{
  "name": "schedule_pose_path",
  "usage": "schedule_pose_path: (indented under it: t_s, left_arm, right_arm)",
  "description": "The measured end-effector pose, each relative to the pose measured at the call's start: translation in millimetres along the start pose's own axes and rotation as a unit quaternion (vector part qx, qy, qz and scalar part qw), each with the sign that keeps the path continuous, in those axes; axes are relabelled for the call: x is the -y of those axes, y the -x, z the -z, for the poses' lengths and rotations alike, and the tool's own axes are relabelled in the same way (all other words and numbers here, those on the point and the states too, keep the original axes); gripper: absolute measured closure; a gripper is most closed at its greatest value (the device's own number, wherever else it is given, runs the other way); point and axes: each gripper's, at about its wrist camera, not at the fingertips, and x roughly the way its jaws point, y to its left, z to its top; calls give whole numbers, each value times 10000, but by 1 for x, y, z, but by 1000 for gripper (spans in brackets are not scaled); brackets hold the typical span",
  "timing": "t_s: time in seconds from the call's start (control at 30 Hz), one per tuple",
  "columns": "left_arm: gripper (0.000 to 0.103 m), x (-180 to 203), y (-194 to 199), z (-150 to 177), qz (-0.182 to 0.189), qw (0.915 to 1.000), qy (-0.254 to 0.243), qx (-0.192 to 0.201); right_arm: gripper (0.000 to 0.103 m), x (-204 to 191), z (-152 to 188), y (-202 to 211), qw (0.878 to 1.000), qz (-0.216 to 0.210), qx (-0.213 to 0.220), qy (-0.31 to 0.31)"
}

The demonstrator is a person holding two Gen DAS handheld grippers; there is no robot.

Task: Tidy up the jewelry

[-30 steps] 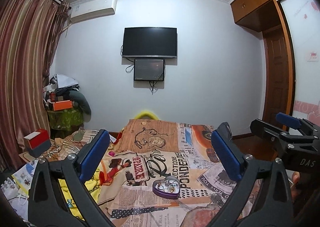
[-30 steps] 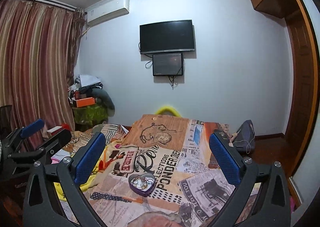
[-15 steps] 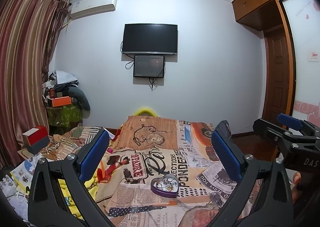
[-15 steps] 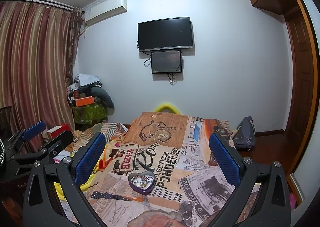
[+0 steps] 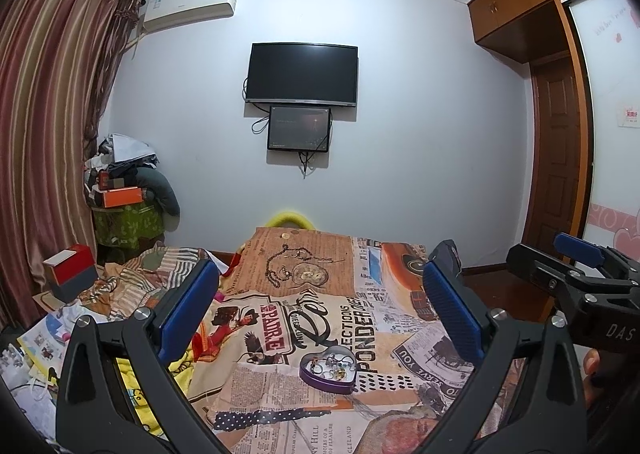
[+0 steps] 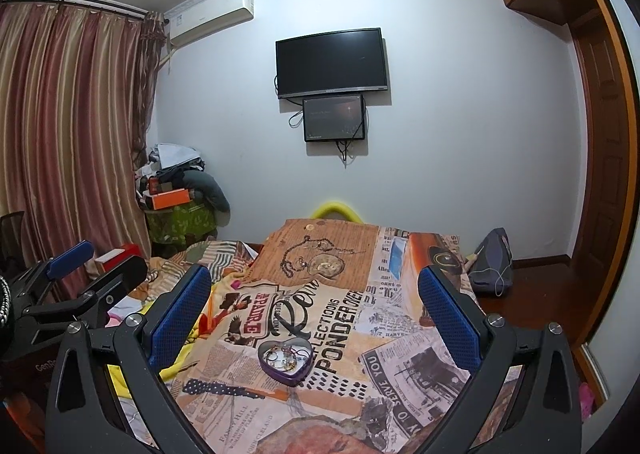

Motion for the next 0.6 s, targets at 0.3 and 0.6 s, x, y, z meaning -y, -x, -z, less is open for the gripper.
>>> schedule_pose_path:
  t_s: [0.3, 0.6]
  left_arm:
    - [1, -2, 2, -2, 13, 10000, 54, 7]
    - [1, -4, -1, -3, 30, 9999, 126, -57]
  right_arm:
    - [0, 2, 0, -1, 10000, -9, -42, -73]
    - [0, 2, 0, -1, 10000, -4, -35, -57]
